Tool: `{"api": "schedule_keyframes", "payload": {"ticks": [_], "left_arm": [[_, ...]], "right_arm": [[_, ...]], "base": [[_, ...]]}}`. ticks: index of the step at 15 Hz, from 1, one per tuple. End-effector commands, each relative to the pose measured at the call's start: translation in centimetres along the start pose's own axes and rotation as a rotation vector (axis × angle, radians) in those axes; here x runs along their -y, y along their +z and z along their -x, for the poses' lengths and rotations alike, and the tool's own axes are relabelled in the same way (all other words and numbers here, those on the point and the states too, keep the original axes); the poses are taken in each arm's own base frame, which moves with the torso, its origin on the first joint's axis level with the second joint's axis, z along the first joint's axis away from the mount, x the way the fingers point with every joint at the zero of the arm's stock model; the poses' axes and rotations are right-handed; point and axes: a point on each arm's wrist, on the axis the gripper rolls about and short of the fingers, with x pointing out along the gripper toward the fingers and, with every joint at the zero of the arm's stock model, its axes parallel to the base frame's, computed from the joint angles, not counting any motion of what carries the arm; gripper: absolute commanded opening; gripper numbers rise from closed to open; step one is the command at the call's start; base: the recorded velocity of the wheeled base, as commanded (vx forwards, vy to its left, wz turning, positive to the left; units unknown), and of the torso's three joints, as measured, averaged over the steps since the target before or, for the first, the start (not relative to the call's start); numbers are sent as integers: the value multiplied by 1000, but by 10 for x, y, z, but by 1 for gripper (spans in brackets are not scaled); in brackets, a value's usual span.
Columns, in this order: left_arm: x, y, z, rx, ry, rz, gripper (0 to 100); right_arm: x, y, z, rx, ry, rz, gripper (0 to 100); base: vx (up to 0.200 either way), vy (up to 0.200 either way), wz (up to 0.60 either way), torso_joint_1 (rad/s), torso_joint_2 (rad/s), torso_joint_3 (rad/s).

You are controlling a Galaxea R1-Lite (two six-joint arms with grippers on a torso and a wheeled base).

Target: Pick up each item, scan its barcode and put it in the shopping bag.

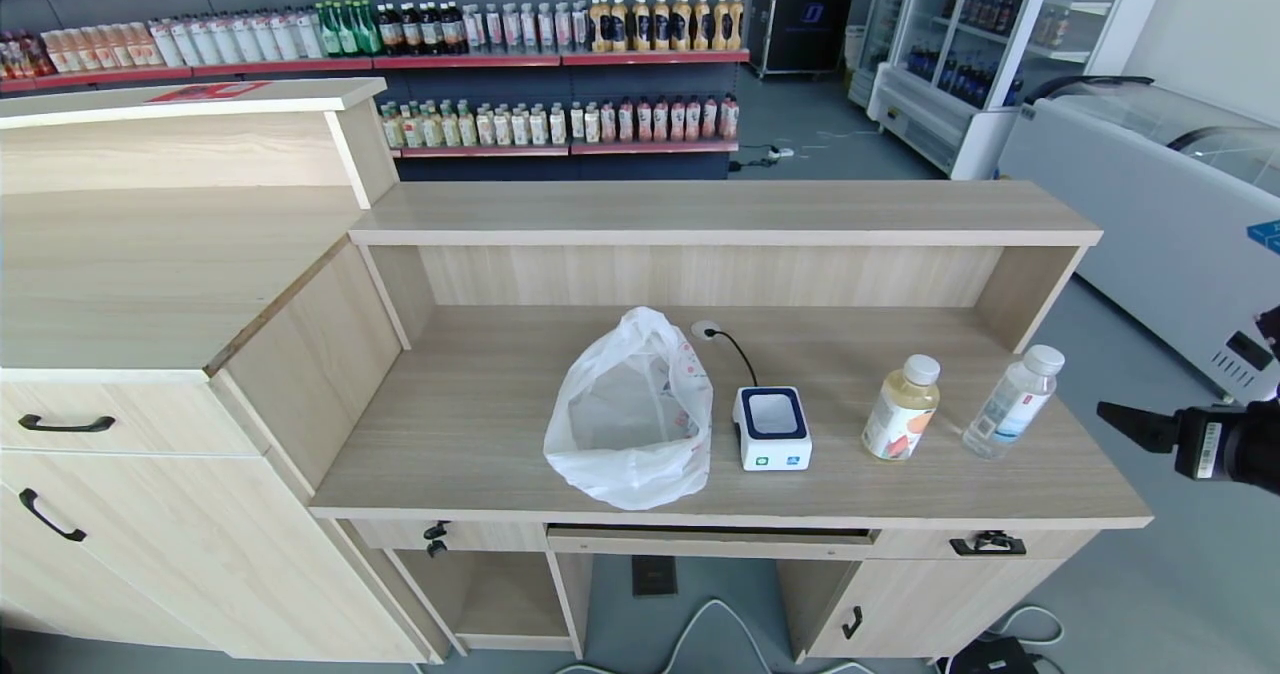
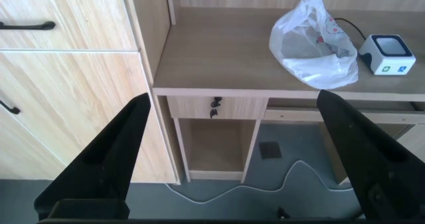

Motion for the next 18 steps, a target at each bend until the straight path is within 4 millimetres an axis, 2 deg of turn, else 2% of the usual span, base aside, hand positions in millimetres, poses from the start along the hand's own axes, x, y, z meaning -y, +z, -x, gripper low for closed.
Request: {"api": "schedule_keyframes", "payload": {"ticks": [1, 2, 3, 5, 8, 11, 13, 18], "left_arm": [[0, 0, 0, -2, 1, 0, 100], [0, 0, 0, -2, 1, 0, 100], [0, 0, 0, -2, 1, 0, 100], [0, 0, 0, 0, 1, 0, 100], [0, 0, 0, 0, 1, 0, 100], [0, 0, 0, -2, 1, 0, 100], [0, 0, 0, 0, 1, 0, 100], [0, 0, 0, 0, 1, 0, 100]], "right_arm": [[14, -28, -41, -94, 4, 20, 100], [14, -30, -44, -92, 4, 22, 100], [16, -43, -58, -90, 6, 33, 100], [17, -50, -63, -83, 5, 63, 100], [30, -69, -86, -66, -27, 110, 100], [27, -88, -105, -72, 18, 129, 100], [28, -89, -120, -43, 25, 127, 100], [6, -79, -167, 80, 110, 120, 100]], "base": [[0, 0, 0, 0, 0, 0], [0, 0, 0, 0, 0, 0], [0, 0, 0, 0, 0, 0], [0, 0, 0, 0, 0, 0], [0, 0, 0, 0, 0, 0], [0, 0, 0, 0, 0, 0], [0, 0, 0, 0, 0, 0], [0, 0, 0, 0, 0, 0]]}}
